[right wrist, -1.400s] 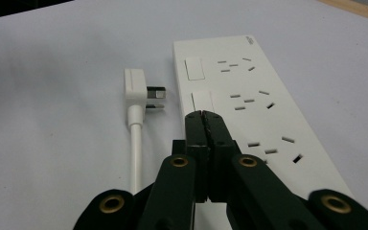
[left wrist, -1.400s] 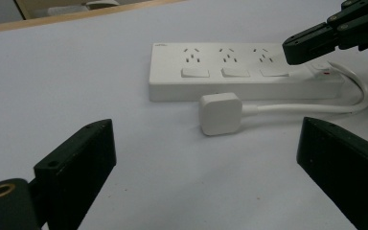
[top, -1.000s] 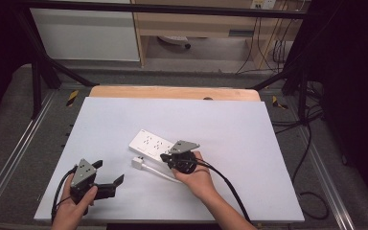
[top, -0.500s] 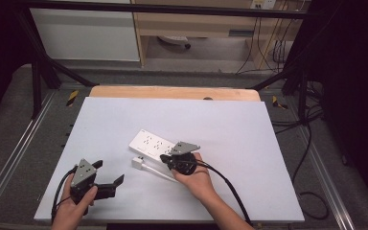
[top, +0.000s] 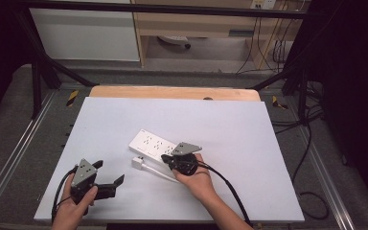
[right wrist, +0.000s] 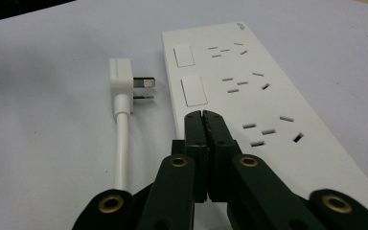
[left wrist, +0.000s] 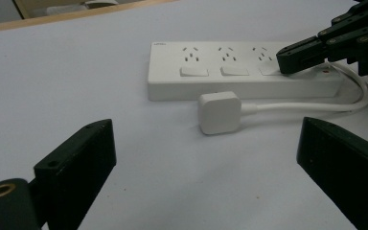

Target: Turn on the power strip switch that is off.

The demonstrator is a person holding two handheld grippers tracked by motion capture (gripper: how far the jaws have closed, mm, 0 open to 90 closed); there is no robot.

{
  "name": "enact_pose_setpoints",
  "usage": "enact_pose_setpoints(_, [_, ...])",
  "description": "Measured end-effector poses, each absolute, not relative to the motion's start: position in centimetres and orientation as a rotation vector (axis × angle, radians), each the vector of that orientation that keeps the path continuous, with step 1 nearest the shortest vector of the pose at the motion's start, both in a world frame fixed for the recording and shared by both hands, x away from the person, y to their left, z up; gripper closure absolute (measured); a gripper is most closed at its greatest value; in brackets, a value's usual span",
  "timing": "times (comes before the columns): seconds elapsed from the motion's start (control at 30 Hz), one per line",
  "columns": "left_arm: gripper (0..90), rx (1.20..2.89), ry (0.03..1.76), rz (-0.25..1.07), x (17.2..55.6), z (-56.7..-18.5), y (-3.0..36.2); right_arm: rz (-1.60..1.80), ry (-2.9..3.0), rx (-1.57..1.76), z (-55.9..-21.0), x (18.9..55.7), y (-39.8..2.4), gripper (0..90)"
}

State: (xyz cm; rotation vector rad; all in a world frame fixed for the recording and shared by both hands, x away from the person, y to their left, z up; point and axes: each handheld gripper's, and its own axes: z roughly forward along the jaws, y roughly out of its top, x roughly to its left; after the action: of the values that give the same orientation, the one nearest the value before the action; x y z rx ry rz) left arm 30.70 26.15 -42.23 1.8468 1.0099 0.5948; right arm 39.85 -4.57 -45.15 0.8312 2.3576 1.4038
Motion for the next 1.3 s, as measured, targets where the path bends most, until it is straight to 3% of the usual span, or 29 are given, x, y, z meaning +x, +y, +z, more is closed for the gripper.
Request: enact_pose_setpoints(1.3, [6.3, 1.846, 1.011, 0.594, 30.68, -42.23, 26.15, 1.382, 2.343, 0.826, -45.06, 39.91, -5.0, 90.0])
